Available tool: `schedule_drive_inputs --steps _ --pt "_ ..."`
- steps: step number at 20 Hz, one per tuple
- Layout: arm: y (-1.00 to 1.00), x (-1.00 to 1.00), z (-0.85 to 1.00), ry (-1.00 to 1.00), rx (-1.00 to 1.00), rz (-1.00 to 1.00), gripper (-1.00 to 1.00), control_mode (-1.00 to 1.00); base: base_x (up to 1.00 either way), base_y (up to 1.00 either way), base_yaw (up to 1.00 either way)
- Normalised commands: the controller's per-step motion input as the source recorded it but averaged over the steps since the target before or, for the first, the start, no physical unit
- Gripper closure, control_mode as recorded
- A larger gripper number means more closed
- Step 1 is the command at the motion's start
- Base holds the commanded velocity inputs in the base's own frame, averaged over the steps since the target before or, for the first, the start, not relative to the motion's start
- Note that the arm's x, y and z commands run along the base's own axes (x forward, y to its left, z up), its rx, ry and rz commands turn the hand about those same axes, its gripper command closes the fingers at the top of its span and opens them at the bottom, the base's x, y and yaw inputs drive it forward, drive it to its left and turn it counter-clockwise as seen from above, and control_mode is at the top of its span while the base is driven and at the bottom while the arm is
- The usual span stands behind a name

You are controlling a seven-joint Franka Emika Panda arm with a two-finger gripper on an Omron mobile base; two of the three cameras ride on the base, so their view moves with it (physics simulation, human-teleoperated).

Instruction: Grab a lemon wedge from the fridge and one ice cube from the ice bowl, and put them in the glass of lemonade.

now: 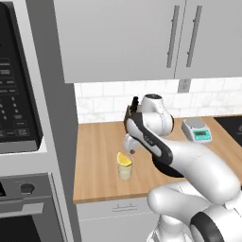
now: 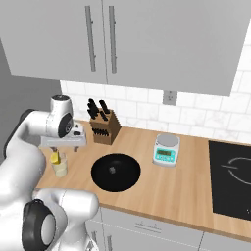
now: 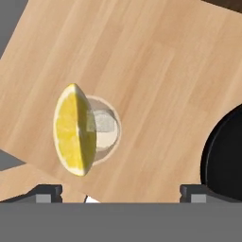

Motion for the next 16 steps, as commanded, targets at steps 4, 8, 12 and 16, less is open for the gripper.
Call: schedule_drive_inputs --steps 4,8,12,16 --pt "-0.28 -0.18 0.0 0.0 0.02 0.0 -1.0 -1.0 0.0 0.0 0.0" --pt "-0.57 -0.14 0.0 0.0 0.03 -0.01 -1.0 -1.0 0.0 0.0 0.0" --pt "-0.54 -0.38 0.1 0.0 0.0 -0.05 -1.0 -1.0 0.0 0.0 0.0" --pt "-0.53 -0.31 0.03 0.0 0.0 -0.11 -1.0 -1.0 0.0 0.0 0.0"
